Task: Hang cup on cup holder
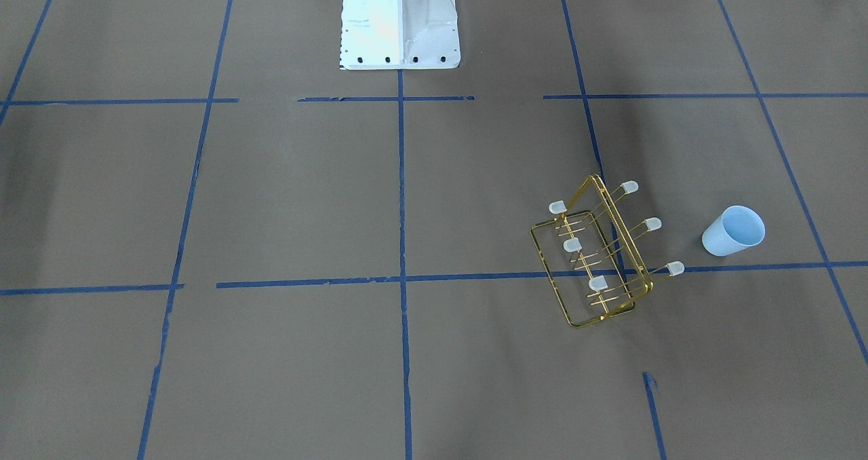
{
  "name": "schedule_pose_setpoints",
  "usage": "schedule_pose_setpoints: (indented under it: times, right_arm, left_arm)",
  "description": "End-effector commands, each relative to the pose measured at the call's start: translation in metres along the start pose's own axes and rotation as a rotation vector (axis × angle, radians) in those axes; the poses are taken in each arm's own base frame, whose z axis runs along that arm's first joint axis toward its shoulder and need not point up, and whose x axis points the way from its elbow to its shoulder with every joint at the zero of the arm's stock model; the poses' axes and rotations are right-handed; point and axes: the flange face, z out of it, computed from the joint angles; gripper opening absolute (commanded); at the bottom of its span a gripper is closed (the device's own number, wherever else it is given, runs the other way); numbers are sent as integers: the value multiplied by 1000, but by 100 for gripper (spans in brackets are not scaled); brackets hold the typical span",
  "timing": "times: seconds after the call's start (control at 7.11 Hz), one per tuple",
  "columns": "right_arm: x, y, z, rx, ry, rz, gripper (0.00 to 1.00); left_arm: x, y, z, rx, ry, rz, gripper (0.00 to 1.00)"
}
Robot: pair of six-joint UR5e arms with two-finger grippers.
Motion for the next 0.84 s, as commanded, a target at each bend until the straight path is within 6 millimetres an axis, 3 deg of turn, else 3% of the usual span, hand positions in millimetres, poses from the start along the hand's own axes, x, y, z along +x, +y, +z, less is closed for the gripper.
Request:
schedule_pose_setpoints:
  times: [0.0,0.28,0.7]
  right_arm:
    - [0,0,0,0,0,0,100]
    - [0,0,0,0,0,0,100]
    - [0,0,0,0,0,0,100]
  left_arm:
    - [11,-11,-10,20,6,16,100]
    - [25,-30,-22,51,9,3,100]
    - [38,-40,-36,132,21,-31,100]
